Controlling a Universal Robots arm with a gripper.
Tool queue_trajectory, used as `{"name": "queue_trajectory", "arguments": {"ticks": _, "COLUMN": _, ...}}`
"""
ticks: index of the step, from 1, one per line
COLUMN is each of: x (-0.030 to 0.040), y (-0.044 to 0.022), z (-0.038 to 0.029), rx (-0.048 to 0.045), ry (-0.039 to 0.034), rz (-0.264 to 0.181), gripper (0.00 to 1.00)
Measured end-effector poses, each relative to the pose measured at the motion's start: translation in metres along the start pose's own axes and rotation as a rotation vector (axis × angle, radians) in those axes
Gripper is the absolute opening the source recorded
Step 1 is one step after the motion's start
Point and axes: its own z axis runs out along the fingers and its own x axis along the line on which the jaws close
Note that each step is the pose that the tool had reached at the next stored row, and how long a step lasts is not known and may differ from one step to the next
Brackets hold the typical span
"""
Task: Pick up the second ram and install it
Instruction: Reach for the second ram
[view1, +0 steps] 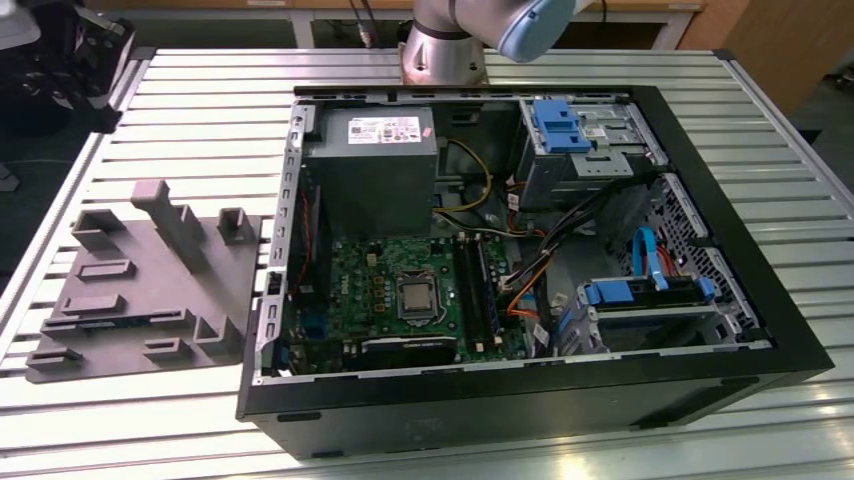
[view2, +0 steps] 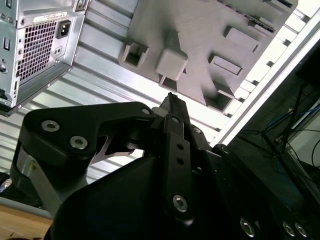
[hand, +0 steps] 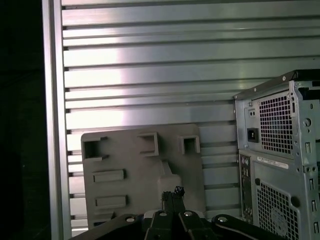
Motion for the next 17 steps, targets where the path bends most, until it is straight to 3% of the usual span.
{"name": "queue_trajectory", "arguments": {"ticks": 17, "x": 0.0076, "y": -0.0044, "z": 0.0004, "rx": 0.0, "ry": 0.0, "rz": 0.0, "gripper": 0.11}}
